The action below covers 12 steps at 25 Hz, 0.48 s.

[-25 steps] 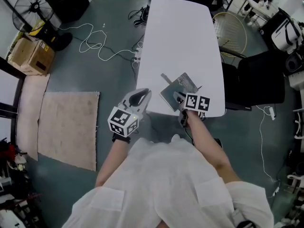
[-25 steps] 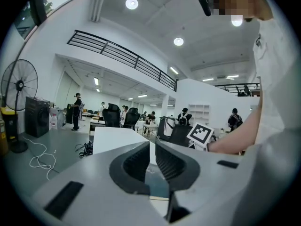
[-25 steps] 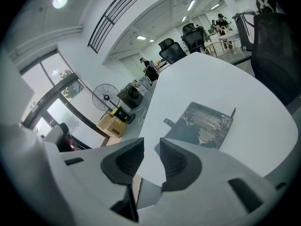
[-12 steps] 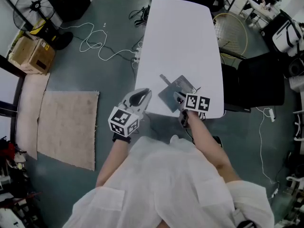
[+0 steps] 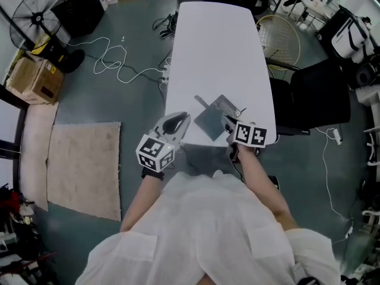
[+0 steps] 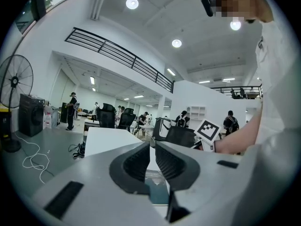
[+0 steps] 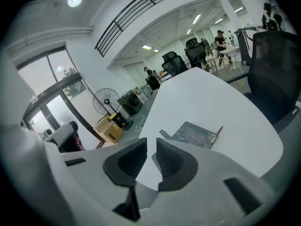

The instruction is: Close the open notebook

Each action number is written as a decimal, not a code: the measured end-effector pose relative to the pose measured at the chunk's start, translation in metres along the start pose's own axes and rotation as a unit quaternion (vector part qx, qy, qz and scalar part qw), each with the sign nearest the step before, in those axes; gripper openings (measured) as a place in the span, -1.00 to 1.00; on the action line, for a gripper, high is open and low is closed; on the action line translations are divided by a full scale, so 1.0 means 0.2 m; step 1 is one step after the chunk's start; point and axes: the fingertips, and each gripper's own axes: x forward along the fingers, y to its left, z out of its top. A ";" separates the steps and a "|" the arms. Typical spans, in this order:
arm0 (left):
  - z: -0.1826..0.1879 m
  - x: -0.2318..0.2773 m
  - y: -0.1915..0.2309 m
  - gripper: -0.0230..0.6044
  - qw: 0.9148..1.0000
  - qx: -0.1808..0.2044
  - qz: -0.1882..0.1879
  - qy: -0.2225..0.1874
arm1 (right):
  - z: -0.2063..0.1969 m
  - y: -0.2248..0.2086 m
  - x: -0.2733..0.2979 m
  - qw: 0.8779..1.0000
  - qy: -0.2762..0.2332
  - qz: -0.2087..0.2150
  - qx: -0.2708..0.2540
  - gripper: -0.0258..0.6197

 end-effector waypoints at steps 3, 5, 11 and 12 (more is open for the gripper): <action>0.01 -0.01 -0.02 -0.81 1.000 0.003 -0.008 0.000 | 0.02 -0.01 -0.10 1.000 -0.023 -0.008 -0.016 -0.80; 0.02 -0.03 -0.03 -0.81 1.000 0.003 -0.011 0.001 | 0.02 -0.02 -0.17 0.999 -0.037 -0.016 -0.035 -0.89; 0.02 -0.10 -0.04 -0.81 1.000 0.008 -0.022 0.006 | 0.09 0.01 -0.42 0.990 -0.117 -0.020 -0.082 -0.91; 0.02 -0.12 -0.04 -0.82 1.000 0.008 -0.023 0.007 | 0.10 0.03 -0.46 0.987 -0.131 -0.022 -0.093 -0.91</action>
